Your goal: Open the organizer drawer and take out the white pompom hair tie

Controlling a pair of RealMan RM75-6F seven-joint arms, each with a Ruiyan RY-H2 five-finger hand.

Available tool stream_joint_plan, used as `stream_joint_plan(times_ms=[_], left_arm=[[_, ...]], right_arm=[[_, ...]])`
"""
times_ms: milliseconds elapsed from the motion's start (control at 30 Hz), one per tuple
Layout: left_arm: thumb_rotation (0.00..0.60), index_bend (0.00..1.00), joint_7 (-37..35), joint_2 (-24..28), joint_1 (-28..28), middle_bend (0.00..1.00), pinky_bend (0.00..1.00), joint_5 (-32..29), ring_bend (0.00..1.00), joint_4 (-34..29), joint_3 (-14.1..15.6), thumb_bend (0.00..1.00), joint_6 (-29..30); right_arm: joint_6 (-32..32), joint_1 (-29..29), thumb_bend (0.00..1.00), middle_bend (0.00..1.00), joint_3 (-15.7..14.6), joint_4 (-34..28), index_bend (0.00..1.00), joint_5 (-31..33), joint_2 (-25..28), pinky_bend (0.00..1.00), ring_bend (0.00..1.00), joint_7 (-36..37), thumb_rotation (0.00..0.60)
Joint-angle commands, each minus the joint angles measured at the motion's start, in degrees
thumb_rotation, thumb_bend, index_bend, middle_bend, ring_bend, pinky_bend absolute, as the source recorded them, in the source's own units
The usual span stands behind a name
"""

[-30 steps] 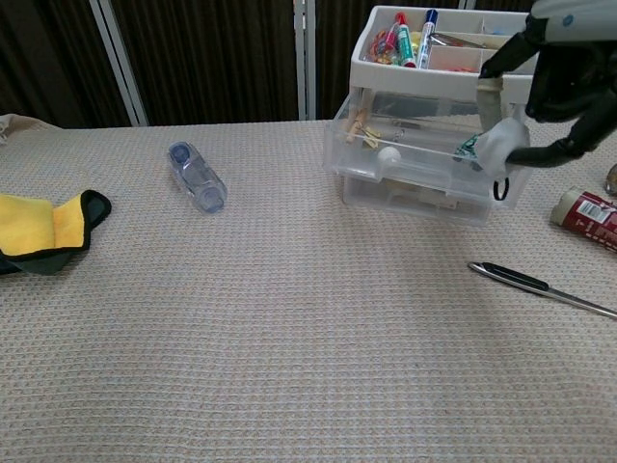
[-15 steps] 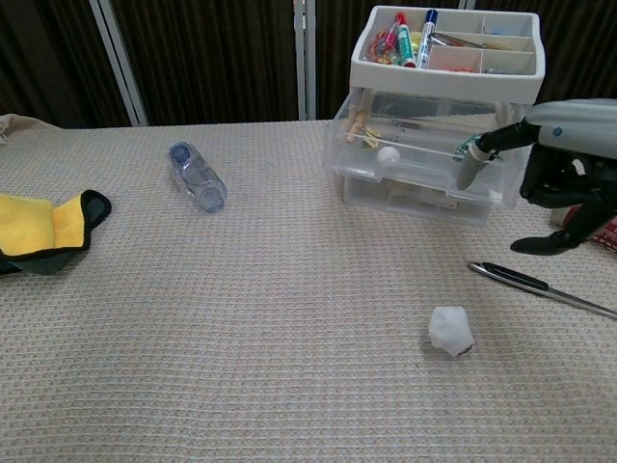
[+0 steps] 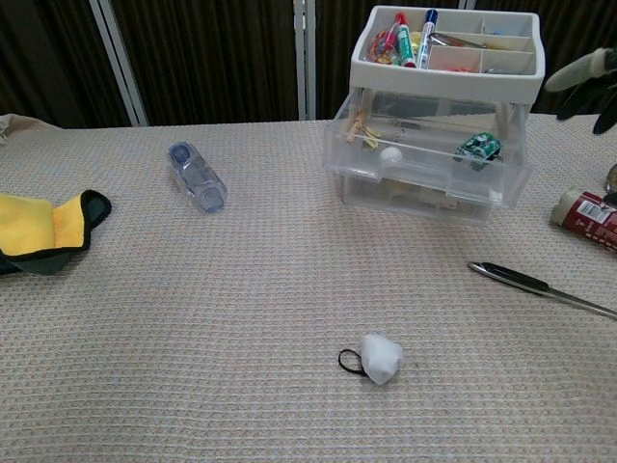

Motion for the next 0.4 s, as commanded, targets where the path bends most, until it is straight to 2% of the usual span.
stream_joint_plan(times_ms=[33,133,200,400], left_arm=[[0.6,0.0,0.3,-0.4,0.0,0.0,0.0,0.2,0.0,0.3,0.0,0.25,0.2],[0.6,0.0,0.9,-0.9,0.0,0.0,0.0,0.2,0.0,0.8,0.1,0.24,0.2],[0.6,0.0,1.2,-1.3,-0.1,0.0,0.0,0.1,0.0,1.1,0.2,0.24,0.0],[0.6,0.0,1.7,-1.6,-0.1,0.0,0.0,-0.3,0.0,1.3,0.1,0.01,-0.1]], right_arm=[[4.7,-4.5,0.14,0.02,-1.4,5.6,0.11,-3.4,1.5,0.1,0.04,5.5,0.6],[4.2,-5.9,0.12,0.0,-1.9,8.5,0.02,-3.1,2.0,0.01,0.0,5.9,0.6],[4.5,-6.9,0.11,0.0,-1.4,10.4,0.0,-2.3,1.6,0.0,0.0,4.9,0.6],[5.0,-8.0,0.09,0.0,-0.2,12.7,0.0,-1.9,0.8,0.0,0.0,3.7,0.6]])
